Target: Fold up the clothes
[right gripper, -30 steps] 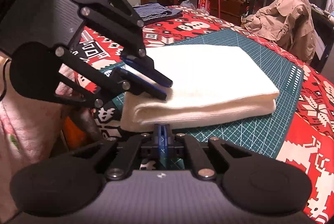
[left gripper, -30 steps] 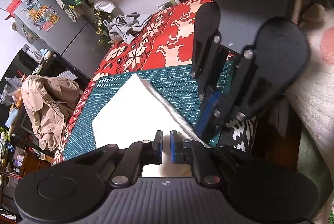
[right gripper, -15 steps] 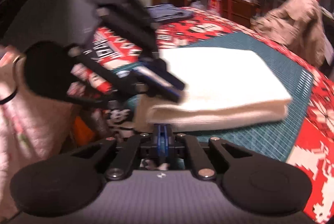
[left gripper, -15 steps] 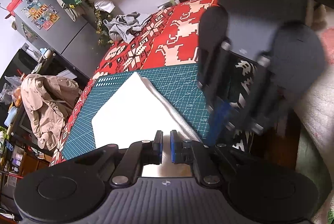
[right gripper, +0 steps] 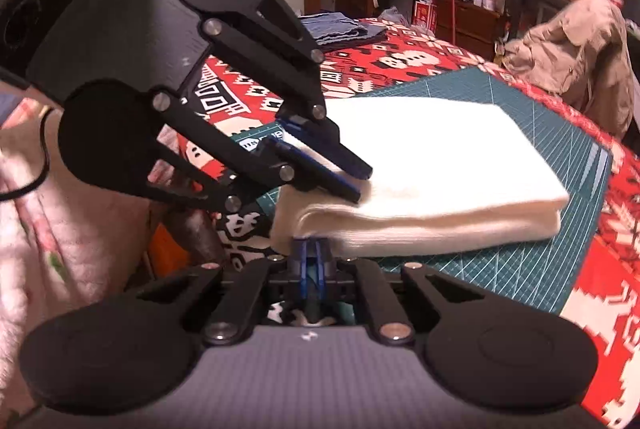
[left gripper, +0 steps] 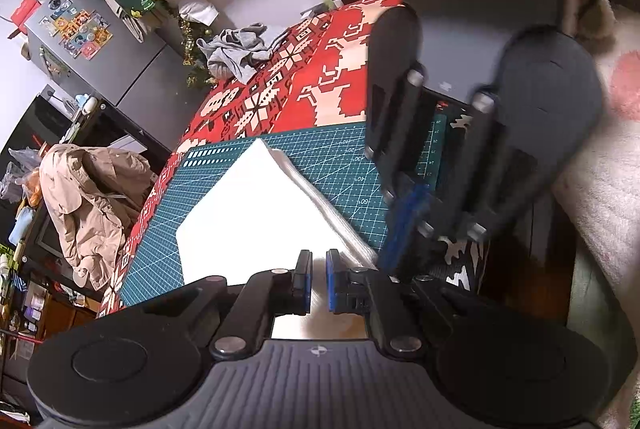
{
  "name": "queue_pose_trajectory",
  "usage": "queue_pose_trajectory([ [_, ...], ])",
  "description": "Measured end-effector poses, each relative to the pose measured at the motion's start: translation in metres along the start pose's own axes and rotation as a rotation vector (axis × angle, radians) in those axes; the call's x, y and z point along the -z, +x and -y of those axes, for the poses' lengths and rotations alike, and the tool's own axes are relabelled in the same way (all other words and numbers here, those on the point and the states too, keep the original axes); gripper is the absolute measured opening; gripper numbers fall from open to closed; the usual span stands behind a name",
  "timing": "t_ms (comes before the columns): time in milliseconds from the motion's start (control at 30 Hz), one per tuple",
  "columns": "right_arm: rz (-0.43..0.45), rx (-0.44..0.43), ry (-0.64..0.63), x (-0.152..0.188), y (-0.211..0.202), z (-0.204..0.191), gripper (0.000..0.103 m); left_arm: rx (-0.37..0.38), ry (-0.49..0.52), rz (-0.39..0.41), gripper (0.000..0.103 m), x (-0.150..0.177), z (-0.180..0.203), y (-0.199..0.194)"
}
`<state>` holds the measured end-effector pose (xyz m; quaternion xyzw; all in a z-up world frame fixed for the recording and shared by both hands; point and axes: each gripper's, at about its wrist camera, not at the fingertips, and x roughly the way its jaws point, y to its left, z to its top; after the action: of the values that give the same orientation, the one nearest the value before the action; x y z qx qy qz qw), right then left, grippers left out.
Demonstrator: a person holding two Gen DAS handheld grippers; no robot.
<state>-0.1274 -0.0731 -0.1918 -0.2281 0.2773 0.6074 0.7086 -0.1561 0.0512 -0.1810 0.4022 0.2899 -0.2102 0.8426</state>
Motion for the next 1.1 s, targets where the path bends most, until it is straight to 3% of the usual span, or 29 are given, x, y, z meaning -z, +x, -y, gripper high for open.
queue_pose_trajectory([
  [200, 0.027, 0.095, 0.105, 0.010, -0.013, 0.023, 0.006, 0.004, 0.005, -0.003, 0.009, 0.000, 0.000, 0.001],
  [400, 0.028, 0.045, 0.067, 0.002, -0.013, 0.024, 0.006, 0.006, 0.024, 0.001, 0.009, -0.006, -0.005, 0.008],
  [633, 0.036, 0.138, 0.166, 0.010, -0.023, 0.045, 0.008, 0.011, 0.040, 0.000, 0.009, -0.014, -0.011, 0.020],
  [767, 0.031, 0.065, 0.090, 0.013, -0.029, 0.032, 0.007, 0.019, 0.043, 0.003, 0.009, -0.019, -0.012, 0.023],
  [867, 0.028, 0.060, 0.082, 0.017, -0.032, 0.034, 0.007, 0.025, 0.048, 0.003, 0.009, -0.021, -0.013, 0.025],
  [1033, 0.047, 0.182, 0.190, 0.015, -0.024, 0.074, 0.008, 0.032, 0.044, 0.001, 0.010, -0.024, -0.016, 0.028],
  [1100, 0.050, 0.164, 0.193, 0.012, -0.018, 0.080, 0.008, 0.035, 0.037, 0.000, 0.010, -0.025, -0.017, 0.029],
])
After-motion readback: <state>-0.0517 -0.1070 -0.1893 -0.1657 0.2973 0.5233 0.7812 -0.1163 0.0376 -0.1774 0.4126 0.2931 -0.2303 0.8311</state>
